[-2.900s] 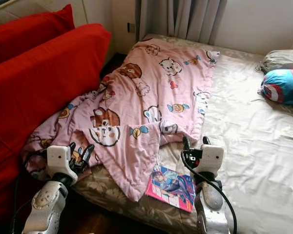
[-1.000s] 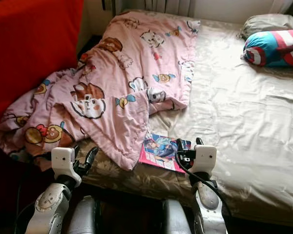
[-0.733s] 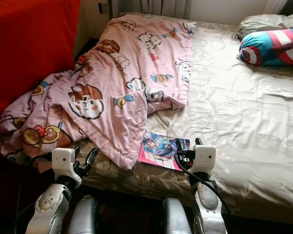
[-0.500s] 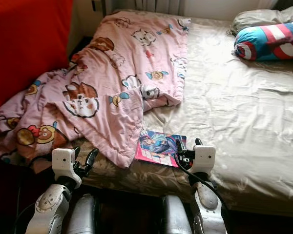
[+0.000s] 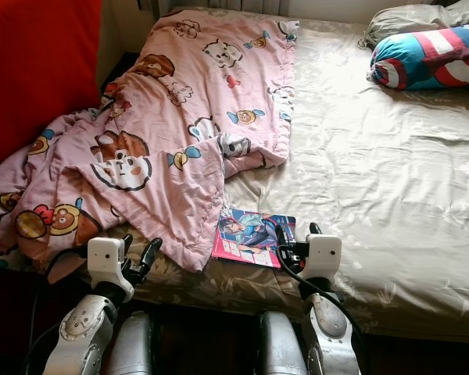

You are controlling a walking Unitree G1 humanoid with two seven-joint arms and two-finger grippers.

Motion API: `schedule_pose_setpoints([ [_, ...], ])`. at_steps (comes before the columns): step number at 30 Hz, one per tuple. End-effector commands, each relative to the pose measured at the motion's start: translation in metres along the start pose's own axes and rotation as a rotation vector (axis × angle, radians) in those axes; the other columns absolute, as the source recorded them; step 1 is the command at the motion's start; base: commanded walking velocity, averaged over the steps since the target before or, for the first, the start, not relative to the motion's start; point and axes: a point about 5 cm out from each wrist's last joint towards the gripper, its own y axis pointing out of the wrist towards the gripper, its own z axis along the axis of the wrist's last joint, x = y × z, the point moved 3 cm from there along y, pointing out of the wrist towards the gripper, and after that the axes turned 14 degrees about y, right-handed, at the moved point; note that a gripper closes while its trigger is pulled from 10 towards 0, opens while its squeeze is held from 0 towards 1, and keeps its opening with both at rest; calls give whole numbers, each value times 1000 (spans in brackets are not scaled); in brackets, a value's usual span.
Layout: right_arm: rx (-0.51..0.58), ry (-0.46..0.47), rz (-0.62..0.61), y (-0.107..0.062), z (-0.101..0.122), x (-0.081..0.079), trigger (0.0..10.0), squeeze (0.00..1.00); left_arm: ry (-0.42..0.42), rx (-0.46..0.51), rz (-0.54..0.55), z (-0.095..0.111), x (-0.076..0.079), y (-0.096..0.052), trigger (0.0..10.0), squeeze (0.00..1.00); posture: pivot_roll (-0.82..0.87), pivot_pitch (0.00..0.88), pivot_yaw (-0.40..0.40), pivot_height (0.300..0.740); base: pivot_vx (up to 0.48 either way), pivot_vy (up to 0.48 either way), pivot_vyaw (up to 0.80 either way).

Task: Clean up the room

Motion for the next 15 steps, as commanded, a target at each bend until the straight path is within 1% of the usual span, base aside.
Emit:
schedule_pose_setpoints([
  [1,3,11,-3,-3,0,1,10000,1000,4,-14,-10,-2,2,-4,10000,0,43,210,-50,596,0,0,0],
  [5,-4,4,-3,-3,-2,0,10000,1000,4,-14,-14,-2,2,-4,10000,0,43,211,-48,596,0,0,0],
  [6,-9,-1,-7,-4,-3,1,10000,149,3,-14,-16,-2,3,-4,10000,0,42,212,-48,596,0,0,0],
  [7,-10,0,-10,-4,-3,1,10000,0,3,-14,-17,-2,3,-4,10000,0,42,213,-46,596,0,0,0],
  [15,-38,-7,-30,-3,-7,3,10000,0,2,-13,-23,-1,4,-4,10000,0,40,216,-43,591,0,0,0],
])
